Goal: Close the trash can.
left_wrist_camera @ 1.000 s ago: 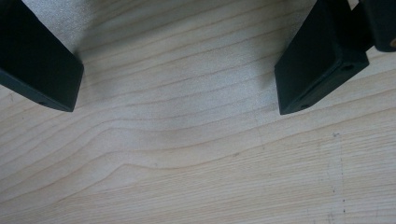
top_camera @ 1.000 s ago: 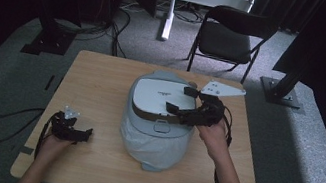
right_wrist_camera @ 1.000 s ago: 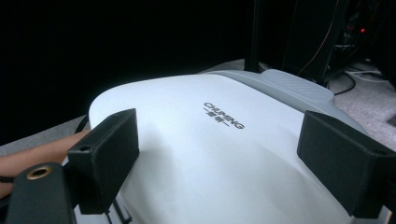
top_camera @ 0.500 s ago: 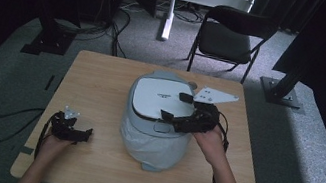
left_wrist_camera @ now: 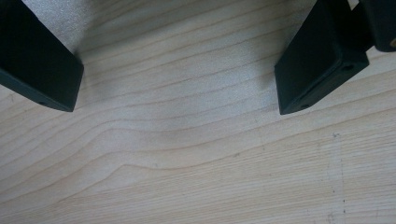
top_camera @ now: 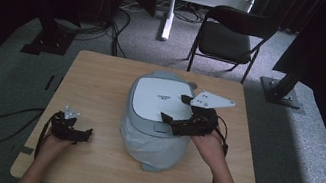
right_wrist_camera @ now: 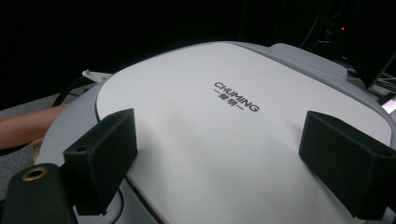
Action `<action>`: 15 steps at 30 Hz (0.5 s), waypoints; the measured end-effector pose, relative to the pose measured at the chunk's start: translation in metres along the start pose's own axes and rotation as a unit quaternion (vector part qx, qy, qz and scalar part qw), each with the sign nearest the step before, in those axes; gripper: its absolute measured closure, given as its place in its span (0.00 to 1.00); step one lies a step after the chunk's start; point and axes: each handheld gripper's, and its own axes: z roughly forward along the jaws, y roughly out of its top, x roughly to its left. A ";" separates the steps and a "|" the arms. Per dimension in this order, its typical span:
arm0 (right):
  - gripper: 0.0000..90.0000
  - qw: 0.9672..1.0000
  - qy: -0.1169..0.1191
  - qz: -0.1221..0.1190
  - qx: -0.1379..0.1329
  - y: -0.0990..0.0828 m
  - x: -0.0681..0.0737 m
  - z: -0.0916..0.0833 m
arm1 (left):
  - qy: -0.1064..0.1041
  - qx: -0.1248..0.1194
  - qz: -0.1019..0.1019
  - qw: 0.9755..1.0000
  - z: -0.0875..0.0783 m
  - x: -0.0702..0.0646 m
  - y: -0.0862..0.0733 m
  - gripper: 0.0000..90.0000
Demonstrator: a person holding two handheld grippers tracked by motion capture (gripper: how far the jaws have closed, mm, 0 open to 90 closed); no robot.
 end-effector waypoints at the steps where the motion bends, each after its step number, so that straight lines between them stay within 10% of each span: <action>1: 0.12 1.000 -0.003 -0.005 0.003 0.000 0.000 0.001 | 0.000 0.000 0.000 1.000 0.000 0.000 0.000 0.01; 15: 0.12 0.999 -0.021 -0.008 -0.030 -0.006 0.001 -0.004 | 0.000 0.000 0.000 1.000 0.000 0.000 0.000 0.01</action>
